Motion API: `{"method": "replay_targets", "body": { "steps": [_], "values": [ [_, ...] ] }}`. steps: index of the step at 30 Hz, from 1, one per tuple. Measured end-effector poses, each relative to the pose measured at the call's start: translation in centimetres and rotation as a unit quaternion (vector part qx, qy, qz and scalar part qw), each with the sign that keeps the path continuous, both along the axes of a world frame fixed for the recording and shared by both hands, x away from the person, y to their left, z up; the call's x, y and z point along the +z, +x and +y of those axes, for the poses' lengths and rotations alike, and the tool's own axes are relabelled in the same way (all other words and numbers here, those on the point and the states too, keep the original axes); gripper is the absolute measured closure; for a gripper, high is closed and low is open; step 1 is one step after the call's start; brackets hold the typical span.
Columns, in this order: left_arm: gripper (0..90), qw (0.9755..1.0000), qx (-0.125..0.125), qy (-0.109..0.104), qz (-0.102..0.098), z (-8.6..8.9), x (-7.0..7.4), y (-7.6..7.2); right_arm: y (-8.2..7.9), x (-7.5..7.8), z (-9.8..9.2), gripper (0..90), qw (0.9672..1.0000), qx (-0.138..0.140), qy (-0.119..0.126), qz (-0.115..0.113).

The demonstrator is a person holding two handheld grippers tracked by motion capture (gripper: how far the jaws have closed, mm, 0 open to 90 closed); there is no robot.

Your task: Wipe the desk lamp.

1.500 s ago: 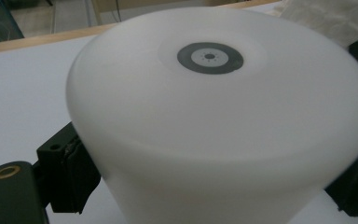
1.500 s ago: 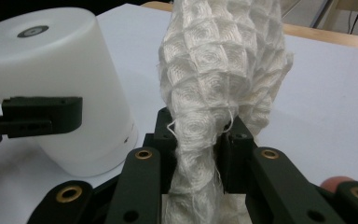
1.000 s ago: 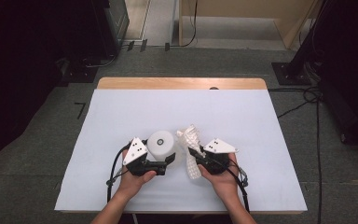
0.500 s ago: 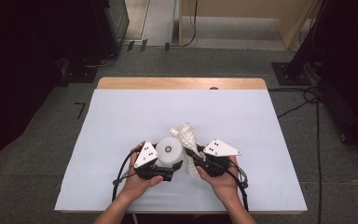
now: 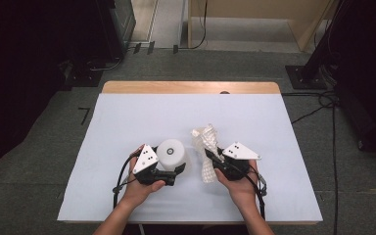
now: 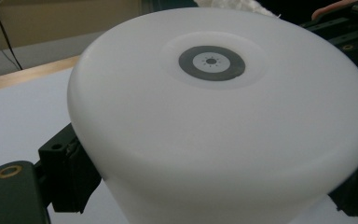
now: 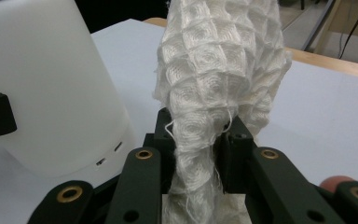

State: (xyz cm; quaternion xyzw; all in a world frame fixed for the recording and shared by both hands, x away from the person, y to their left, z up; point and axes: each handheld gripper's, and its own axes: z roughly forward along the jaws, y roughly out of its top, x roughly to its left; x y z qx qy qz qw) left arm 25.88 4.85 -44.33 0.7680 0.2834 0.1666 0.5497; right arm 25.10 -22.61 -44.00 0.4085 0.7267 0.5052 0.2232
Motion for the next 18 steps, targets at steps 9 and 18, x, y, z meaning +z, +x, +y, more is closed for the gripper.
{"method": "replay_targets", "body": {
  "steps": [9, 18],
  "values": [
    [8.5, 0.9995, -0.018, 0.024, -0.005, -1.2, -0.5, -0.6, -0.8, 0.3, 2.1, 72.5, 0.9983, 0.057, -0.001, -0.009],
    [8.5, 0.9996, -0.007, 0.026, -0.003, -1.2, -0.6, -0.3, -1.7, 1.9, 2.5, 72.5, 0.9962, 0.077, 0.009, -0.041]
  ]
}}
